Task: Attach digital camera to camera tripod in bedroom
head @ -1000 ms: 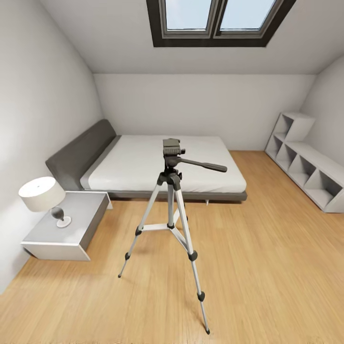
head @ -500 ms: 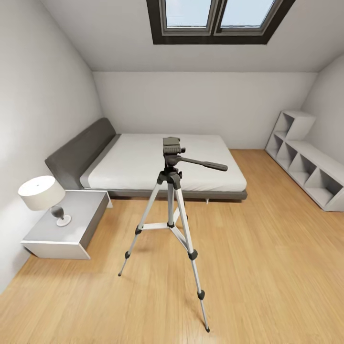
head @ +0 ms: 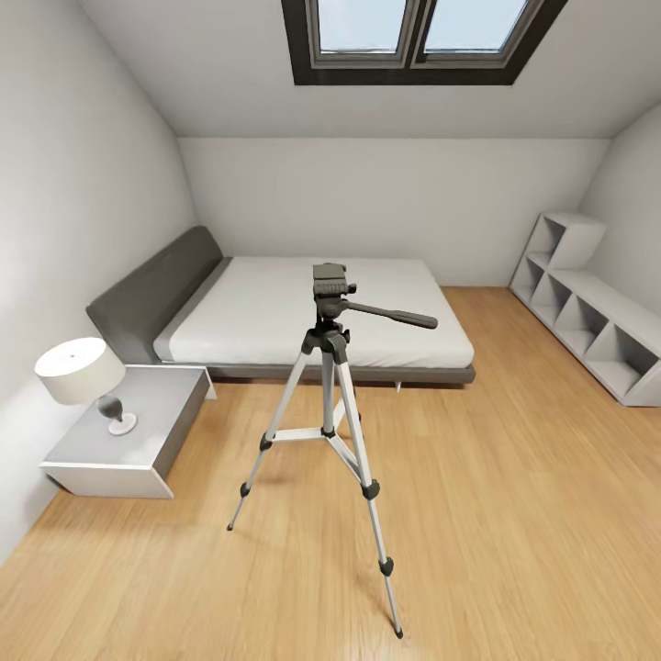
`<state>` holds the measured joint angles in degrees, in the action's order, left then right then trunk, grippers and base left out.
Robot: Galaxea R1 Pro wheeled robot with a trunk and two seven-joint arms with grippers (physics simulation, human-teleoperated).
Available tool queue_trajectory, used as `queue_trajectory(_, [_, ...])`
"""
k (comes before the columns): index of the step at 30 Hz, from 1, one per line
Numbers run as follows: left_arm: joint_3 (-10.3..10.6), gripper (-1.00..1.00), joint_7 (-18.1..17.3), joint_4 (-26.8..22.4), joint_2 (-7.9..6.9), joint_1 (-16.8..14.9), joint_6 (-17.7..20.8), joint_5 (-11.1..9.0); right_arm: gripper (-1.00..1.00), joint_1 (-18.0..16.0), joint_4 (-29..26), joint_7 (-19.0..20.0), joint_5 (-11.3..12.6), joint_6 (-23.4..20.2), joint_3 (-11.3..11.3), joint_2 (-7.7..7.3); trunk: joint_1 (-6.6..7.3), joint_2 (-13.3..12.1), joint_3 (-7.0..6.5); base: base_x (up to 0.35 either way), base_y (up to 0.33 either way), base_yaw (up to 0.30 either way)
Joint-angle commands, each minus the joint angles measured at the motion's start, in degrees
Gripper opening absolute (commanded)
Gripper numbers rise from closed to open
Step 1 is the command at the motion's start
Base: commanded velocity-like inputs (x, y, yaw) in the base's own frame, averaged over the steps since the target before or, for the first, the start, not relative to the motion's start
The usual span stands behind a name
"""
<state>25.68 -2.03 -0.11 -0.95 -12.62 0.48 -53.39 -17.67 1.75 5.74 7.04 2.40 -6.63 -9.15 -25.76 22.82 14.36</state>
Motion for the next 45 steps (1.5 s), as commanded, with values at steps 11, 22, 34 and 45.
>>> queue_trajectory(11, [0.49,-1.0,-0.28,0.02,-0.01,-0.03,0.04,-0.49,1.0,-0.09,0.19,0.57,0.54,-0.17,-0.4,0.24,-0.03,0.1,0.1,0.0,0.0,0.0])
queue_trajectory(22, [0.52,-1.0,-0.33,-0.06,0.29,-0.03,0.04,0.21,1.0,-0.09,-0.67,0.55,-0.15,0.46,-0.65,0.24,-0.03,0.1,0.1,0.0,0.0,0.0])
queue_trajectory(34, [0.6,-1.0,-0.34,-0.07,0.25,-0.03,0.04,0.43,1.0,0.12,-34.42,1.05,-0.22,-15.41,-0.9,-0.06,-0.03,0.1,0.1,0.0,0.0,0.0])
queue_trajectory(45, [0.6,-1.0,-0.34,-0.07,0.31,-0.03,0.04,0.42,1.0,-14.33,-42.53,1.26,1.36,-31.57,-0.67,0.22,-0.03,0.1,0.1,0.0,0.0,0.0])
